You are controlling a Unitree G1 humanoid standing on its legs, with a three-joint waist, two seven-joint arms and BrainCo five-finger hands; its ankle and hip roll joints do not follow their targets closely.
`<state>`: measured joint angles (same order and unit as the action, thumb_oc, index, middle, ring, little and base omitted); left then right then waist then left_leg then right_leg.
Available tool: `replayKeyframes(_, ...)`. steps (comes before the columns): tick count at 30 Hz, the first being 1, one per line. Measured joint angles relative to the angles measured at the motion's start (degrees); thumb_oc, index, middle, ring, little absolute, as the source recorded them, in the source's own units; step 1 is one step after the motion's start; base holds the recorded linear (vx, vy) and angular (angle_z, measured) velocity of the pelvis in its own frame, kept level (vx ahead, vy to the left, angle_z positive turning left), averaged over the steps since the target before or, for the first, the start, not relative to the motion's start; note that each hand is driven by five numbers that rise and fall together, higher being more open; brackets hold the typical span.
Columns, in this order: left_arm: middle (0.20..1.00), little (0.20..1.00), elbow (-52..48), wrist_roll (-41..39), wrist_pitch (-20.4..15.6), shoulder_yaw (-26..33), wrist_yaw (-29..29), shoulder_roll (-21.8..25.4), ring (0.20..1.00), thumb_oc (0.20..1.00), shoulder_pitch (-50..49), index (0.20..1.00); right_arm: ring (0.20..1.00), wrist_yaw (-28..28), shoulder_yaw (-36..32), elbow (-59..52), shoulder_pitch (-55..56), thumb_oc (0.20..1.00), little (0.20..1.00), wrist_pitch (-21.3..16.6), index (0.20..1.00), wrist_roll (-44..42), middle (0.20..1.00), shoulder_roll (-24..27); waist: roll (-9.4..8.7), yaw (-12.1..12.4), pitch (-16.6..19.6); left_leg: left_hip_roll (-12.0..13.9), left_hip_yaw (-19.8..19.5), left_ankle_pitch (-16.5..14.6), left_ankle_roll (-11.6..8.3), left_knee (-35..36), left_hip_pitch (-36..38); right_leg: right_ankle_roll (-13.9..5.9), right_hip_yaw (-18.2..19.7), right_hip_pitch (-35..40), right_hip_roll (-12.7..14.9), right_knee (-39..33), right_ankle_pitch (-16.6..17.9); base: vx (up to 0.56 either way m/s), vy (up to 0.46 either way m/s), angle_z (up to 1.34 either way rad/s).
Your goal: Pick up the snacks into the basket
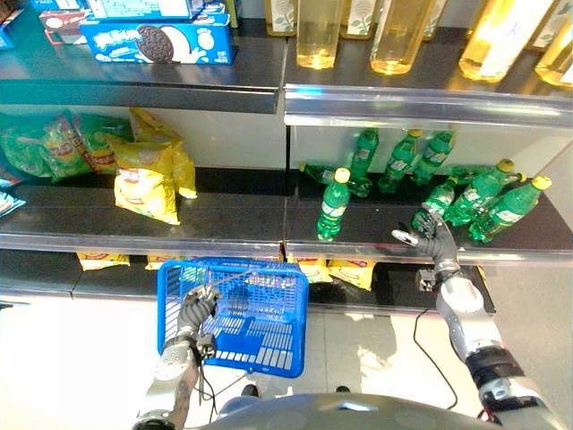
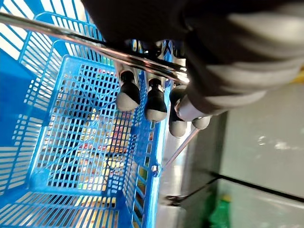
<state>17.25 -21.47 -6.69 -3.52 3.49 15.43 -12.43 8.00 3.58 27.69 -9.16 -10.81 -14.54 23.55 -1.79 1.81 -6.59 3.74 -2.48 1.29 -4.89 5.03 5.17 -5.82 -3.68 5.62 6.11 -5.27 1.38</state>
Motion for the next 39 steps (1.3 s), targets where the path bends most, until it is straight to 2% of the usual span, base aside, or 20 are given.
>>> replayKeyframes(3, 0.200, 0.200, -1.45, -0.69, -0.01, -0.26, -0.15, 0.37, 0.200, 0.200, 0.14, 0.200, 1.000, -0.02, 1.99, 2.47, -3.58, 1.000, 1.000, 0.54, 1.000, -0.07, 1.000, 1.19, -0.46, 0.55, -0.61, -0.02, -0.73, 0.30, -0.10, -0.03, -0.94, 0.00, -0.46, -0.54, -0.01, 0.01, 0.00, 0.00, 0.000, 0.11)
replayKeyframes(4, 0.200, 0.200, -2.13, -0.73, 0.02, -0.27, -0.15, 0.58, 0.200, 0.200, -0.15, 0.200, 1.000, 0.05, 2.04, 3.42, -5.14, 1.000, 1.000, 0.79, 1.000, -0.14, 1.000, 0.97, -0.69, 1.43, -0.94, 0.04, -0.84, 0.33, -0.10, -0.02, -0.97, 0.00, -0.83, -0.46, -0.07, 0.00, 0.00, 0.02, 0.007, 0.12)
replayKeyframes(12, 0.200, 0.200, -6.68, -3.08, 0.17, -0.24, -0.11, 2.36, 0.200, 0.200, -1.19, 0.200, 1.000, 0.00, 5.14, 10.70, -12.67, 1.000, 1.000, 1.42, 1.000, -0.74, 1.000, 0.56, -1.29, 3.55, -1.55, -0.12, -1.40, 0.38, -0.12, -0.02, -1.06, -0.02, -1.57, -0.24, 0.06, -0.01, -0.03, 0.00, 0.009, 0.04)
replayKeyframes(17, 0.200, 0.200, -10.33, -4.76, 0.16, 0.02, 0.07, 2.80, 0.200, 0.200, -1.10, 0.200, 1.000, -0.01, 7.12, 20.99, -18.23, 1.000, 1.000, 3.49, 1.000, -0.96, 1.000, 0.39, -1.36, 4.75, -2.31, -0.18, -2.57, 0.90, -0.21, -0.03, -1.93, 0.01, -2.43, -0.45, 0.05, 0.00, -0.01, -0.02, 0.007, 0.11)
replayKeyframes(39, 0.200, 0.200, -16.46, -9.02, 0.14, 0.04, 1.44, 3.87, 0.200, 0.200, -0.72, 0.200, 1.000, -1.17, 8.75, 25.60, -21.72, 1.000, 1.000, 4.29, 1.000, -5.20, 1.000, -0.42, -1.01, 7.23, -6.07, -0.68, -5.72, 1.43, -0.32, -0.71, -6.10, -0.03, -5.56, -2.54, 0.27, 0.00, -0.11, 0.00, 0.004, 0.07)
